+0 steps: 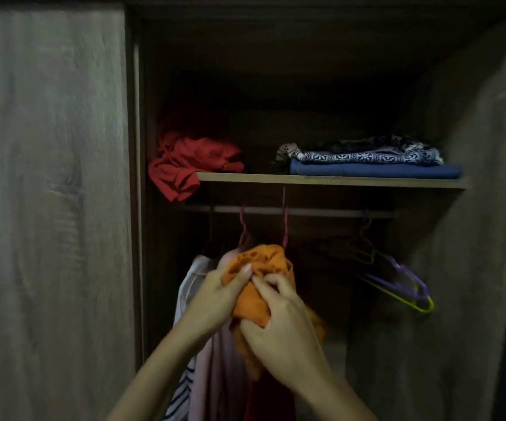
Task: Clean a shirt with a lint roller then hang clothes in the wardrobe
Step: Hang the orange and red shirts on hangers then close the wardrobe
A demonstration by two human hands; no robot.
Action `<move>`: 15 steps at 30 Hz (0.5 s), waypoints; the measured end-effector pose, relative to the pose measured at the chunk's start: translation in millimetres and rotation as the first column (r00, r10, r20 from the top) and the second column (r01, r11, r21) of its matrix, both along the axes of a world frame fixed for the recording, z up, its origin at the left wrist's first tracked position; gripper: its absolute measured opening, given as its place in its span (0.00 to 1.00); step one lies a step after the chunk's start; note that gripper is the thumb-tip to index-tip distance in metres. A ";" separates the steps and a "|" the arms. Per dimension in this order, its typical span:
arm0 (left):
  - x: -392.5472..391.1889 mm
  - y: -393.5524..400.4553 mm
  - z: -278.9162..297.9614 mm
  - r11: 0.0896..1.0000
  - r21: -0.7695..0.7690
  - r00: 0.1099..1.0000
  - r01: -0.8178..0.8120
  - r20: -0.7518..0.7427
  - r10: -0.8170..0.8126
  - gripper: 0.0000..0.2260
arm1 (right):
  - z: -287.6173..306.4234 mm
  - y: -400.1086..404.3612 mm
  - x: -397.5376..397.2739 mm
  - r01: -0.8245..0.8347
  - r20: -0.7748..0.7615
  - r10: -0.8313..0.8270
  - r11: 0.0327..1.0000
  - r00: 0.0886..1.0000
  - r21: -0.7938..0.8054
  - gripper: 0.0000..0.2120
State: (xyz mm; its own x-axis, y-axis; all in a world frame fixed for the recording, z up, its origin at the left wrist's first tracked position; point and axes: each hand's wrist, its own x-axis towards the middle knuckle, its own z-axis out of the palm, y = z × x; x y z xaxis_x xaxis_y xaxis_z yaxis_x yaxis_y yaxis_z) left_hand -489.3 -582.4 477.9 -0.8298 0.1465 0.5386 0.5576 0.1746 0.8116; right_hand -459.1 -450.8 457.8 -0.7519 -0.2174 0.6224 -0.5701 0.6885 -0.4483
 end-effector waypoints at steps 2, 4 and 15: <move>4.4 6.0 -17.6 0.999 -0.006 0.997 -0.051 0.055 0.051 0.09 | -11.2 16.4 4.0 -0.091 0.137 0.104 0.991 0.985 -0.101 0.32; 12.6 13.5 -28.5 0.995 0.036 0.991 -0.095 0.094 0.091 0.10 | -19.2 35.7 11.6 -0.149 0.219 0.208 0.955 0.953 -0.258 0.24; 102.4 65.5 -43.6 0.997 0.074 0.990 -0.008 0.141 -0.003 0.09 | -45.3 116.9 73.0 -0.213 0.351 0.400 0.859 0.847 -0.465 0.34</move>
State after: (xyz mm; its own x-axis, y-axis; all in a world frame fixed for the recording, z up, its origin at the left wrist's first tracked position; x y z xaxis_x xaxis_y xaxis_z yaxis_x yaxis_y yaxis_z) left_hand -387.0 -516.8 434.3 -0.8982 0.1084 0.4259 0.4368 0.1123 0.8925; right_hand -386.1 -333.8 412.4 -0.8937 -0.2888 0.3434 -0.4113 0.2210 -0.8843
